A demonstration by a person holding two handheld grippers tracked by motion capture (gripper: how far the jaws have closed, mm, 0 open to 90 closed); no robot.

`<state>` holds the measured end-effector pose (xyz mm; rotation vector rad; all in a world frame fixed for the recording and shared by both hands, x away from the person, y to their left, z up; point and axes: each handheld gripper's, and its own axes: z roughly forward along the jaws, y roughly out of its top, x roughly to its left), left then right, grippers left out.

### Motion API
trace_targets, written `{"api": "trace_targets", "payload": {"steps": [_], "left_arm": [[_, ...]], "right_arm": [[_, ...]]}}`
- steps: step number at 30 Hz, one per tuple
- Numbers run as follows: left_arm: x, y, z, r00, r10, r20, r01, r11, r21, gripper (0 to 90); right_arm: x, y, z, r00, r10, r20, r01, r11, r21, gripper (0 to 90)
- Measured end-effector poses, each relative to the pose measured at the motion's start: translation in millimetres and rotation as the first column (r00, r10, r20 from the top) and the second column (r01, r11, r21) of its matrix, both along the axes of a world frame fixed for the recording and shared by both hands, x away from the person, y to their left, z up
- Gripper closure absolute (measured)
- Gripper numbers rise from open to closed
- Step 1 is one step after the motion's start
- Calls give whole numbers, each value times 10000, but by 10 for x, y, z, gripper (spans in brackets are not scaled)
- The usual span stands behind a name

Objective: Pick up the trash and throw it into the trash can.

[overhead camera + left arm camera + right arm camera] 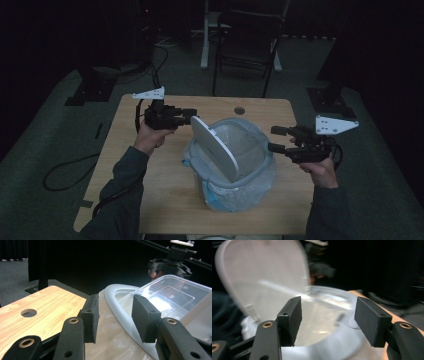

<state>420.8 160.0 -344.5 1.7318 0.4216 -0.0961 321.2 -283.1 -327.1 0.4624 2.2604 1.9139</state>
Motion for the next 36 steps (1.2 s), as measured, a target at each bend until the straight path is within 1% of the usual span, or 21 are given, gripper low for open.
{"api": "trace_targets", "payload": {"steps": [1,4,6,7,8,10,11,13,14,15,19,22,23,25,26,27,28,31,33,36], "left_arm": [[2,-6,1,10000,-7,11,7,10000,-10,584],[3,-25,0,10000,-50,17,50,10000,6,583],[4,-27,-2,10000,-62,10,62,10000,47,583],[5,-25,-3,10000,-57,8,57,10000,45,583],[6,-22,-4,10000,-50,-3,50,10000,19,583],[9,-13,-5,10000,-27,-15,27,10000,-6,583],[12,-12,-6,10000,-26,-5,26,10000,-14,583],[10,-13,-4,10000,-27,-15,27,10000,-5,583],[9,-16,-2,10000,-38,-8,38,10000,-7,583],[7,-19,-2,10000,-42,-6,42,10000,-16,583],[3,-27,-3,10000,-66,11,66,10000,5,583],[5,-20,-5,10000,-58,-18,58,10000,-13,582],[7,-19,-6,10000,-54,-16,54,10000,-12,582],[8,-15,-9,10000,-52,-18,52,10000,-18,583],[7,-16,-10,10000,-52,-18,52,10000,-18,582],[5,-18,-12,10000,-48,-9,48,10000,-32,582],[4,-19,-13,10000,-48,-1,48,10000,-30,582],[1,-19,-12,10000,-40,-10,40,10000,-45,582],[-1,-19,-11,10000,-36,-7,36,10000,-42,582],[-2,-17,-14,10000,-49,4,49,10000,-16,580]], "right_arm": [[-7,22,6,9997,182,131,-180,9997,-143,389],[-5,126,36,9978,487,449,-459,9971,-614,423],[10,161,47,9968,611,519,-569,9953,-778,444],[22,183,52,9958,758,517,-713,9939,-838,448],[32,197,57,9947,866,547,-818,9930,-851,447],[40,202,68,9923,1092,584,-1046,9916,-764,492],[39,194,74,9909,1199,612,-1159,9911,-654,531],[31,158,95,9876,1367,767,-1343,9903,-361,668],[30,154,100,9875,1357,807,-1333,9905,-351,719],[30,163,103,9873,1346,846,-1313,9904,-437,746],[26,190,106,9879,1136,1053,-1089,9928,-501,829],[22,167,108,9872,1037,1208,-997,9942,-394,900],[18,149,110,9869,1046,1230,-1029,9945,-201,900],[11,104,122,9880,897,1258,-941,9951,289,899],[9,86,130,9891,755,1261,-812,9959,405,859],[9,77,136,9901,646,1249,-707,9965,450,792],[13,73,139,9913,607,1169,-667,9966,486,760],[10,89,126,9918,688,1080,-724,9969,300,696],[8,101,109,9931,565,1031,-577,9983,83,679],[30,81,59,9951,366,914,-375,9993,82,643]]}}
